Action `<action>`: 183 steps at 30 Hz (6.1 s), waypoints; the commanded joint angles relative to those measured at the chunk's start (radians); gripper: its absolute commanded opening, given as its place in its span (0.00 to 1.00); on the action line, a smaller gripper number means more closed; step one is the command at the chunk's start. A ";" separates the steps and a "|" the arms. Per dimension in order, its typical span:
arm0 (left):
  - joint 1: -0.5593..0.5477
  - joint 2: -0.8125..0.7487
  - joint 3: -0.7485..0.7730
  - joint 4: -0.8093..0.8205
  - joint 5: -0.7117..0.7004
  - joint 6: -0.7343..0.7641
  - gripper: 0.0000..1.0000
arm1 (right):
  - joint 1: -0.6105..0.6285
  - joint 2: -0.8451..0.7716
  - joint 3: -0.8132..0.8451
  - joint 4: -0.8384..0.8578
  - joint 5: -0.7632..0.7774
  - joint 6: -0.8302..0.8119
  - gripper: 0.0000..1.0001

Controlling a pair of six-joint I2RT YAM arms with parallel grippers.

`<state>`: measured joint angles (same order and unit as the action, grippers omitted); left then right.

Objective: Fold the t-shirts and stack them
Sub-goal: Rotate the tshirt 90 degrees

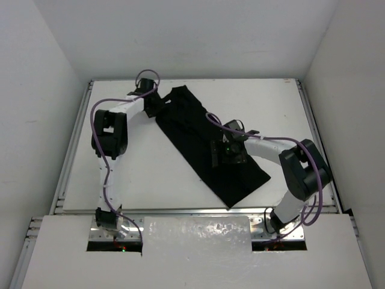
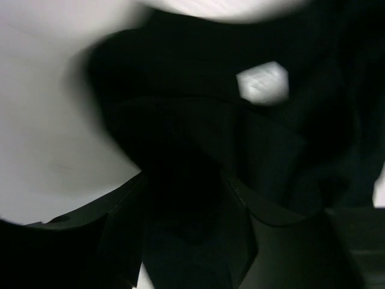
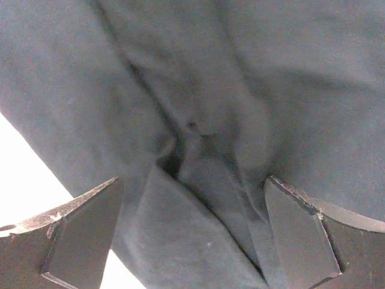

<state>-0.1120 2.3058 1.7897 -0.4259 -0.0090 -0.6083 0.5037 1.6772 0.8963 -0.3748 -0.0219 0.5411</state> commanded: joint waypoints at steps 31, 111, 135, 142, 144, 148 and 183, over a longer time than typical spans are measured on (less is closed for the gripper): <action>-0.045 0.163 0.548 0.202 0.147 0.033 0.68 | 0.237 -0.082 0.099 0.180 0.160 0.553 0.99; -0.207 -0.259 -0.279 0.594 0.377 -0.232 0.78 | -0.160 -0.303 -0.019 0.186 -0.091 0.046 0.99; -0.323 -0.726 -1.021 0.325 0.182 -0.131 0.59 | -0.251 0.685 1.032 0.036 -0.148 -0.173 0.40; -0.436 -0.718 -1.122 0.319 0.144 -0.114 0.59 | -0.257 0.679 1.038 0.042 -0.135 -0.202 0.46; -0.436 -0.729 -1.159 0.326 0.132 -0.114 0.59 | -0.258 0.707 1.061 0.031 -0.138 -0.199 0.46; -0.439 -0.750 -1.184 0.308 0.103 -0.100 0.59 | -0.260 0.740 1.090 0.031 -0.151 -0.184 0.44; -0.434 -0.692 -1.150 0.288 0.017 -0.064 0.63 | -0.264 0.791 1.159 0.028 -0.090 -0.156 0.36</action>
<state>-0.5488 1.5753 0.6910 -0.0235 0.0906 -0.7143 0.2432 2.4561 2.0289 -0.3443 -0.1005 0.3820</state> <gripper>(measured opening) 0.628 0.369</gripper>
